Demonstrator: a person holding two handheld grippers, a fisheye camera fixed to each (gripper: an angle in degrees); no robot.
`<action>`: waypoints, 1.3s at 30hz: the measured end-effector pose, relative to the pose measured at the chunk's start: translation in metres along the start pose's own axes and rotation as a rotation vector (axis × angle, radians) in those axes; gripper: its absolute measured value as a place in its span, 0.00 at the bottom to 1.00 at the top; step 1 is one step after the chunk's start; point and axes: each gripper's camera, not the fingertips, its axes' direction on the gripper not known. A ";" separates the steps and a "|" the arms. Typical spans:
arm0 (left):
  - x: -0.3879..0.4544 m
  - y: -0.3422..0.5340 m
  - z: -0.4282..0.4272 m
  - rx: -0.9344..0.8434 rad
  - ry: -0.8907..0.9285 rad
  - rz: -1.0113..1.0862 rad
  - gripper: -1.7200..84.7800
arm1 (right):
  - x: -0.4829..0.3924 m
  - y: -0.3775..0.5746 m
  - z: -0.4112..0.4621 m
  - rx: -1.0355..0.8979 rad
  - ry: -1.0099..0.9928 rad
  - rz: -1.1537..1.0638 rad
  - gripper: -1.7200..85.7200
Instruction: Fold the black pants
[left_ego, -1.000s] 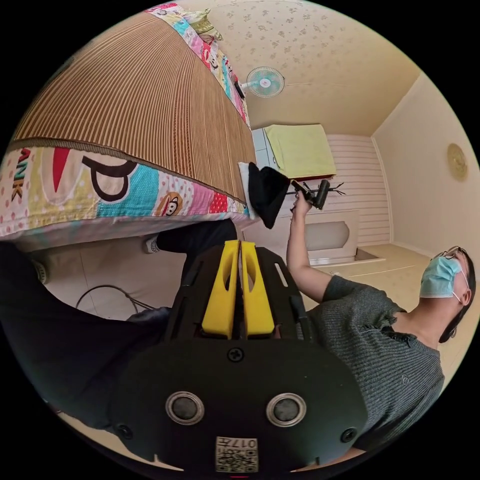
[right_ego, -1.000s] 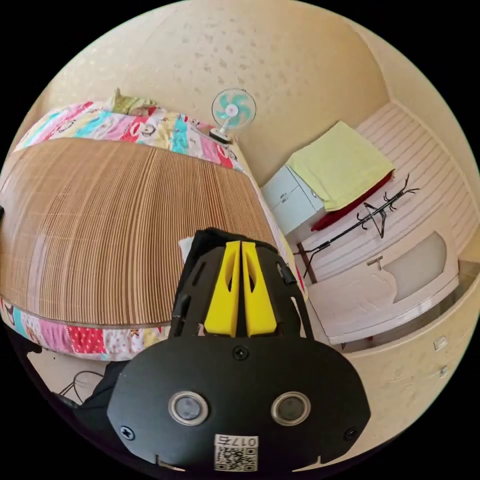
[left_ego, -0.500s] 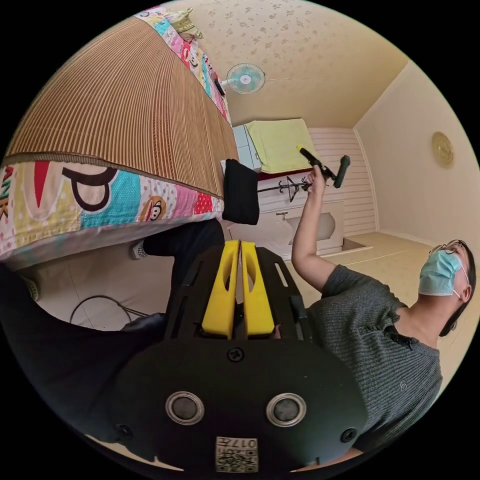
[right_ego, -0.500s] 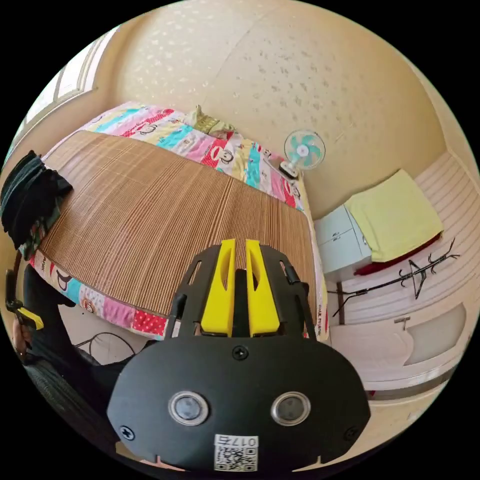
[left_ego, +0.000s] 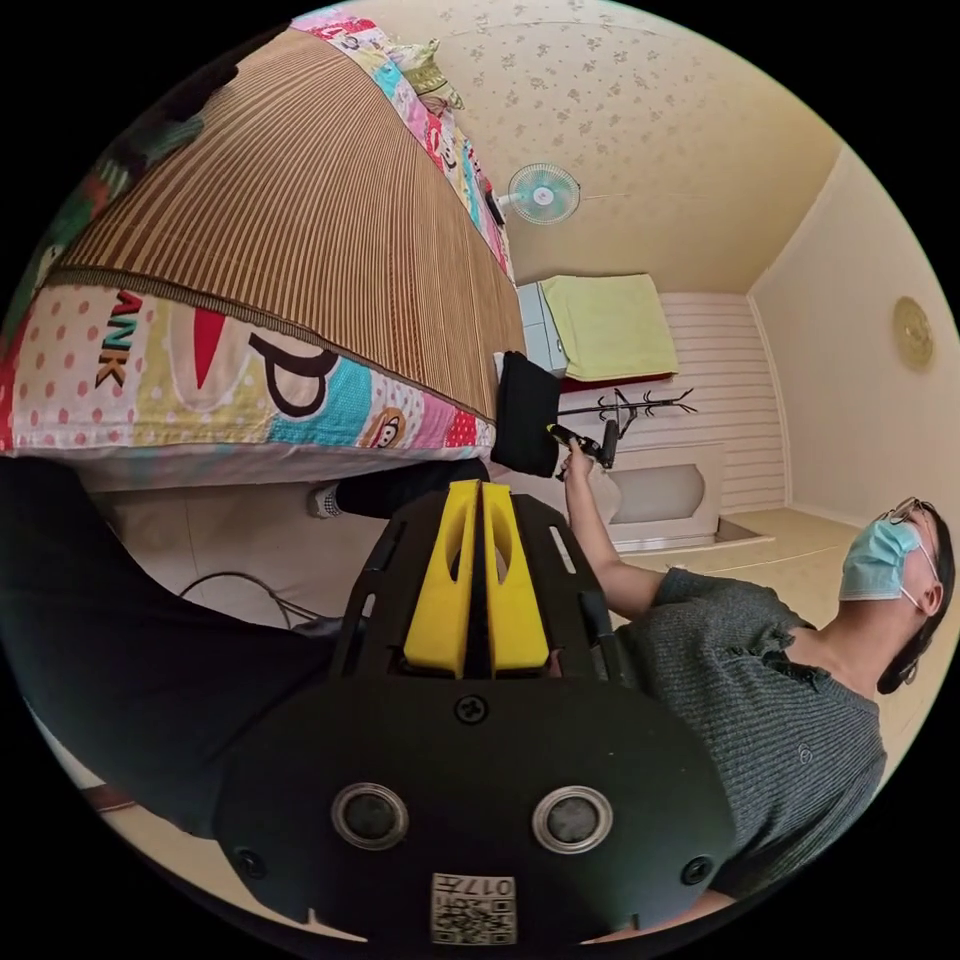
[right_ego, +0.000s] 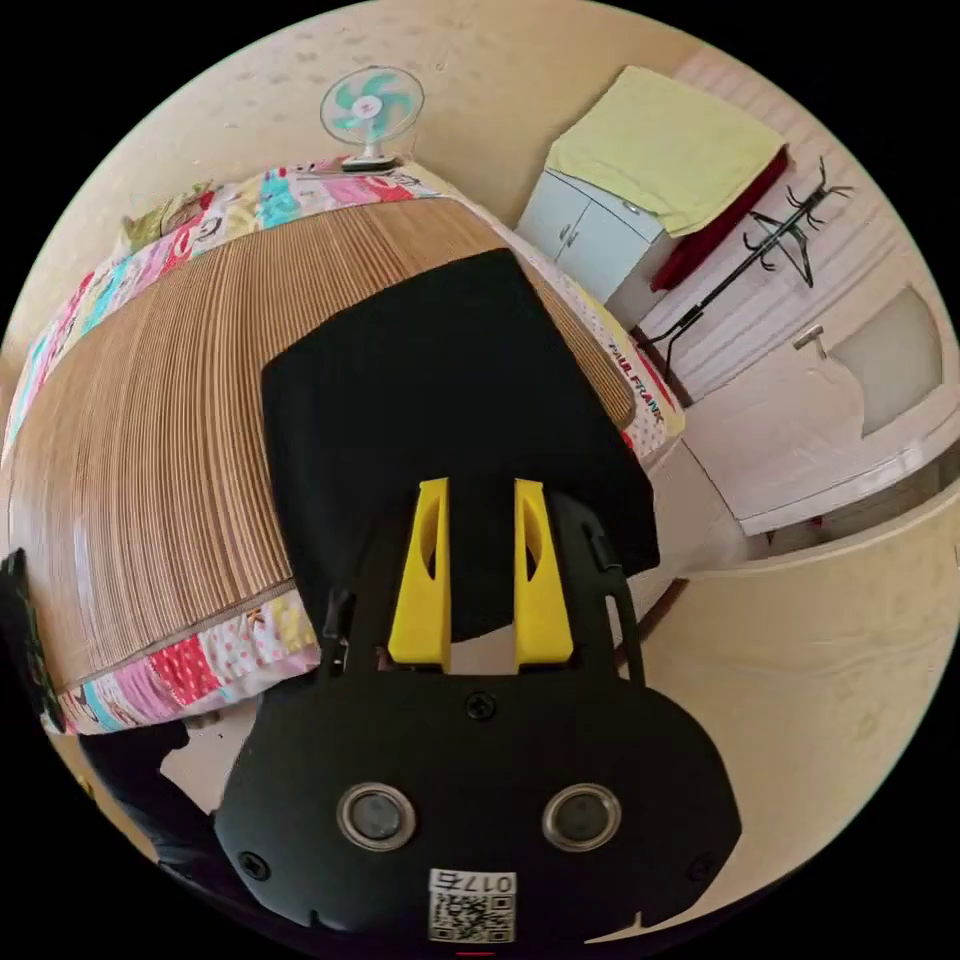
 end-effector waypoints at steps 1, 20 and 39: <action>-0.001 -0.001 0.003 -0.009 0.010 -0.006 0.01 | 0.045 -0.005 -0.002 0.046 -0.040 0.097 0.13; 0.022 -0.060 0.088 -0.144 -0.018 -0.027 0.01 | 0.084 0.091 -0.030 0.050 -0.927 -0.472 0.06; 0.020 -0.084 0.133 -0.166 0.044 -0.042 0.01 | 0.202 0.171 -0.026 0.108 -1.085 -0.397 0.06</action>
